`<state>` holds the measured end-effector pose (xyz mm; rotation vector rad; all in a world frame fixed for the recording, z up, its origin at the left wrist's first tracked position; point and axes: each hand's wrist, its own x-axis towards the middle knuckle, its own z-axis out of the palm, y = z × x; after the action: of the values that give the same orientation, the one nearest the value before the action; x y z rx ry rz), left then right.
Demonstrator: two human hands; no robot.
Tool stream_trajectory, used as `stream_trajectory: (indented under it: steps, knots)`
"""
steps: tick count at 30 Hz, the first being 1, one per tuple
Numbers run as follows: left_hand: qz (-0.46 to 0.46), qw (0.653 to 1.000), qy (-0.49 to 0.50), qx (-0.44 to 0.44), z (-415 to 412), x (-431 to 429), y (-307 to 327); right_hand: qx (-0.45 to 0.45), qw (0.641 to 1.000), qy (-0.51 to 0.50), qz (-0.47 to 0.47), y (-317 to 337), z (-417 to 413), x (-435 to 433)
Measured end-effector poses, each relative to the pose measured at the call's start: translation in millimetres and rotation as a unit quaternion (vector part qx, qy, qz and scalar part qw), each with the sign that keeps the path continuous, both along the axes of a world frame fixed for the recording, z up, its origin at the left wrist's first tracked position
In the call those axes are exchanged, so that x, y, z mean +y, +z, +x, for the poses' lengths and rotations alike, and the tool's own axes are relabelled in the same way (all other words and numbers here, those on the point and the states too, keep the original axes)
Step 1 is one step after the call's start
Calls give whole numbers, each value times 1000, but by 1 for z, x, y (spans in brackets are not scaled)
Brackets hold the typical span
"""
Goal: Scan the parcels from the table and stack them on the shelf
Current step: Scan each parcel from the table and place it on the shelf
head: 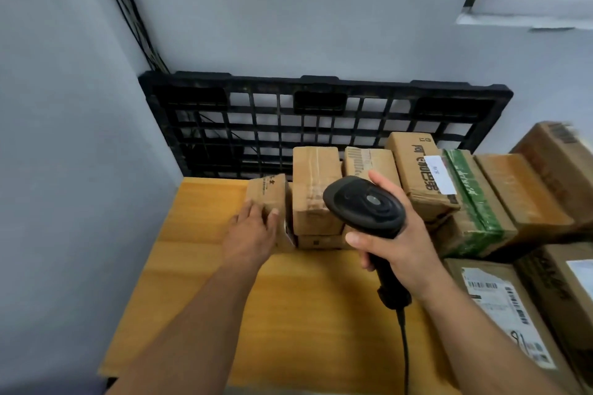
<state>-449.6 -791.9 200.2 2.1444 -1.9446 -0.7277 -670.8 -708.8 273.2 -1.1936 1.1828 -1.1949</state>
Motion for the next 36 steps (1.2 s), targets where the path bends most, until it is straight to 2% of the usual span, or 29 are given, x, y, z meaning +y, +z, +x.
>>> stream_trajectory:
  steps: [4,7,10,14,19,25,36]
  knots:
    - [3,999,48,-9,9,-5,4,-10,1000,4,3,-4,4,-5]
    - [40,996,75,34,17,-5,5,-13,1000,10,6,-5,6,-4]
    - [84,983,106,121,22,0,16,-11,1000,24,6,-2,7,0]
    - [120,929,168,306,23,18,35,-29,998,51,-1,4,9,8]
    - [59,892,218,392,34,56,39,-45,996,80,-6,12,5,29]
    - [-7,881,202,428,34,112,54,-41,992,114,-16,24,-3,69]
    - [-103,891,173,408,0,199,76,-101,979,170,-43,58,-25,155]
